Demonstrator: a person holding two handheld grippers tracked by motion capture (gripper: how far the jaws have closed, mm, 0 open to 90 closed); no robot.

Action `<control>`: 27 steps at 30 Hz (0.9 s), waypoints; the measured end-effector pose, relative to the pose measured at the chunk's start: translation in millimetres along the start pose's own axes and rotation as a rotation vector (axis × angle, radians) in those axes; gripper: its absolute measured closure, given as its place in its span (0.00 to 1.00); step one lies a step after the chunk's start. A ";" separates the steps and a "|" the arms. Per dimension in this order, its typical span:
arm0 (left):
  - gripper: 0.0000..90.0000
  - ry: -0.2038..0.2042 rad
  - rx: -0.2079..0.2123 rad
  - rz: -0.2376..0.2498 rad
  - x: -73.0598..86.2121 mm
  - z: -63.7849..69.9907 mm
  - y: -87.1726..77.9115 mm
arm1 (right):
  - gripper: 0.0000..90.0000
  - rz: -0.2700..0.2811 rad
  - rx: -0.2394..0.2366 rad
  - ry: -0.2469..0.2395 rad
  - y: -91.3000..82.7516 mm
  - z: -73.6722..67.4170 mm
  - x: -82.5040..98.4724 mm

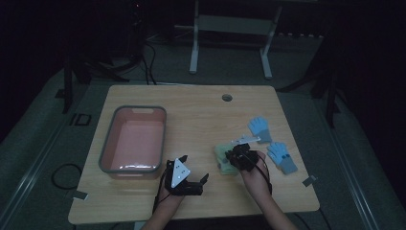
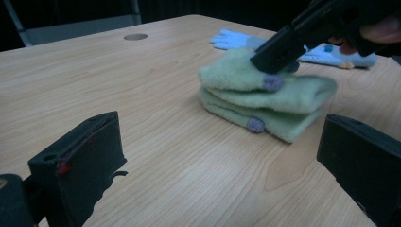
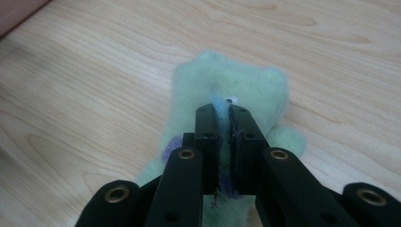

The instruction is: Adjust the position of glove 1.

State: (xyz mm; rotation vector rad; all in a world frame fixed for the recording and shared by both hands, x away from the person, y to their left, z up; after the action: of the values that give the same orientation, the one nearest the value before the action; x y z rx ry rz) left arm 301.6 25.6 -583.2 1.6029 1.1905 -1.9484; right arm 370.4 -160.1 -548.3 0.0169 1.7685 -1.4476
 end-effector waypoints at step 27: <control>0.02 0.019 0.034 -0.025 0.0 3.4 2.1 | 0.73 0.024 -0.048 -0.046 -11.0 9.6 5.9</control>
State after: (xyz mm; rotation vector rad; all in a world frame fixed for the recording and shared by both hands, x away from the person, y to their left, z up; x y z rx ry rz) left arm 301.0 21.7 -584.0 1.6347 1.1961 -1.9837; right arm 366.7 -174.5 -542.9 -0.0203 1.7600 -1.3776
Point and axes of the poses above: each handheld gripper's, and its own axes: y roughly forward along the jaws, x roughly out of its underside, z roughly to its right, the point moved 5 cm from there along y, roughly forward along the jaws, and after that the axes turned 5 degrees about -z, right-handed, at the moved point
